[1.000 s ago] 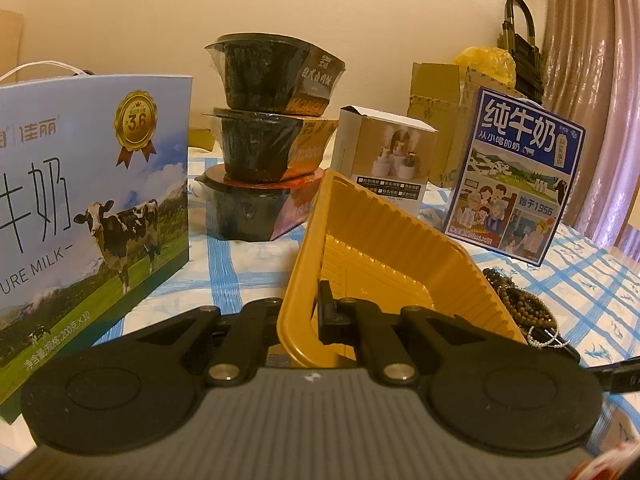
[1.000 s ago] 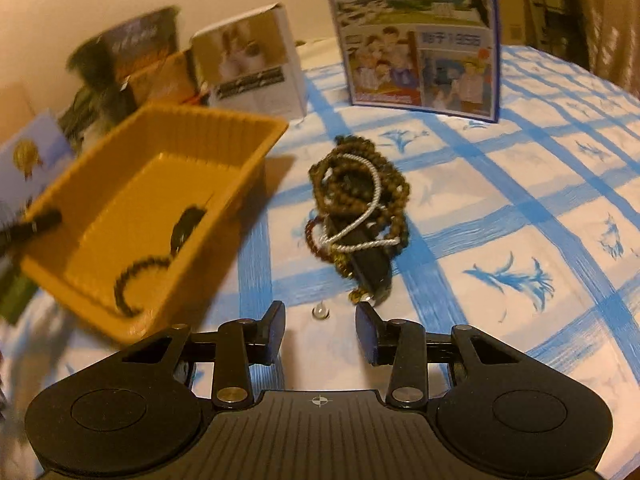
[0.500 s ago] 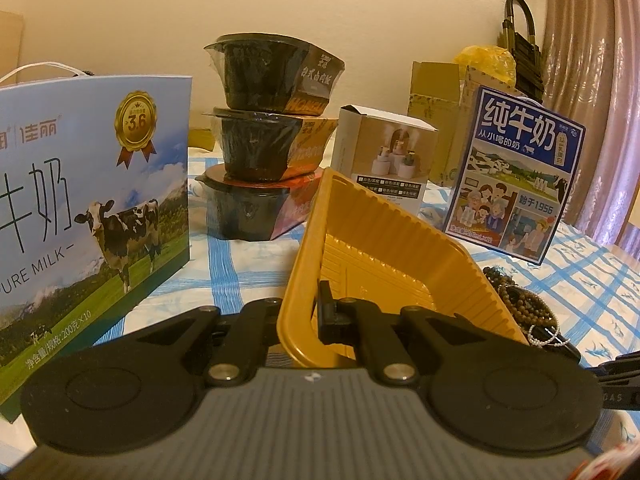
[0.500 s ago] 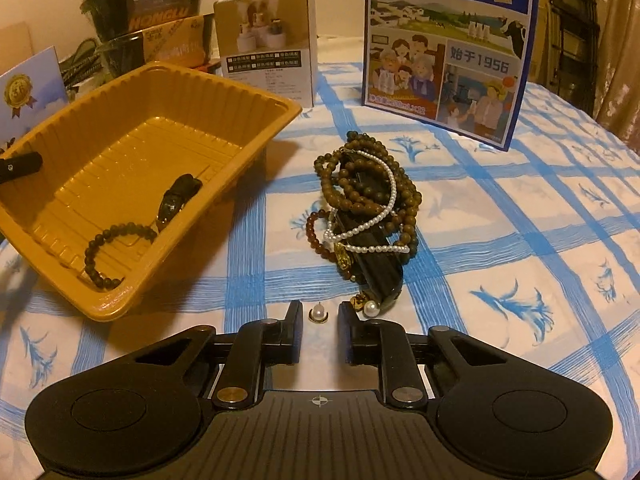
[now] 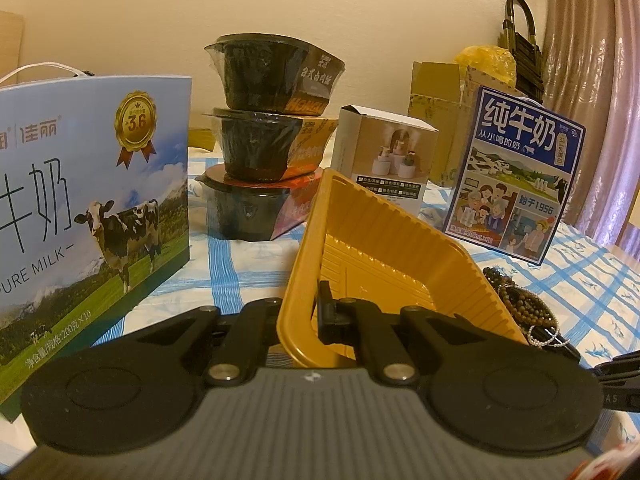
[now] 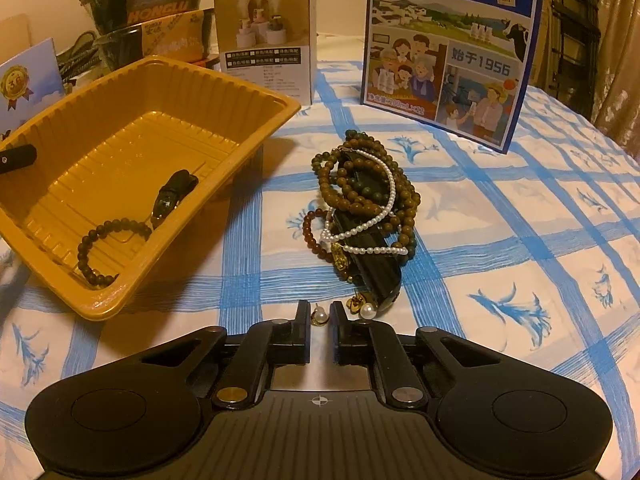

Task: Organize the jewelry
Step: 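Pinch a small pearl earring from the pile with the right tool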

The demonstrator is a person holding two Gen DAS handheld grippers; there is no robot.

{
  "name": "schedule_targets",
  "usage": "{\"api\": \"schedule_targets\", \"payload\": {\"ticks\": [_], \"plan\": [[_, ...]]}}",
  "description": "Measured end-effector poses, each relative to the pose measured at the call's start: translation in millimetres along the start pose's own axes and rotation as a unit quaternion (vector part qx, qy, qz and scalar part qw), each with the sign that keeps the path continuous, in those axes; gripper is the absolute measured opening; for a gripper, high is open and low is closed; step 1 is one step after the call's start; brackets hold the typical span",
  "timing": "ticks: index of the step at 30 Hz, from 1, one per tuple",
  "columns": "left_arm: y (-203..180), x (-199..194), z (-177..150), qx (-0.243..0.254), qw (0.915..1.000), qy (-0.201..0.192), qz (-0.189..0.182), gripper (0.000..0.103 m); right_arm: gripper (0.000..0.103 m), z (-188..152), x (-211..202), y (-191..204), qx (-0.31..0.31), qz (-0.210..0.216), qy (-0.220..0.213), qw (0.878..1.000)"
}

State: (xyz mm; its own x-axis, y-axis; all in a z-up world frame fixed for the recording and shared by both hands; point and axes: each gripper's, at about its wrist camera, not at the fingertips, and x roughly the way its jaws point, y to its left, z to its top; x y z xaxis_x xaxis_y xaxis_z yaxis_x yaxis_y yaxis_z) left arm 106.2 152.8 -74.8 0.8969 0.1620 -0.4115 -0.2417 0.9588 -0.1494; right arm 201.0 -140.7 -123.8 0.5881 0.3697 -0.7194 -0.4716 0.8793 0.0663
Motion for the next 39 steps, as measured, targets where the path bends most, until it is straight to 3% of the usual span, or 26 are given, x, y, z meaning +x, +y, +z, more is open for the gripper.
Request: {"api": "schedule_targets", "payload": {"ticks": [32, 35, 39], "plan": [[-0.6, -0.4, -0.9, 0.000, 1.0000, -0.001, -0.001, 0.005, 0.009, 14.8, -14.0, 2.2, 0.004, 0.004, -0.018, 1.000], [-0.9, -1.5, -1.4, 0.001, 1.0000, -0.001, -0.002, 0.005, 0.009, 26.1, -27.3, 1.8, 0.024, 0.022, -0.043, 0.999], [-0.8, -1.6, -1.5, 0.001, 1.0000, -0.001, -0.002, 0.005, 0.009, 46.2, -45.6, 6.1, 0.057, 0.080, -0.081, 0.992]]}}
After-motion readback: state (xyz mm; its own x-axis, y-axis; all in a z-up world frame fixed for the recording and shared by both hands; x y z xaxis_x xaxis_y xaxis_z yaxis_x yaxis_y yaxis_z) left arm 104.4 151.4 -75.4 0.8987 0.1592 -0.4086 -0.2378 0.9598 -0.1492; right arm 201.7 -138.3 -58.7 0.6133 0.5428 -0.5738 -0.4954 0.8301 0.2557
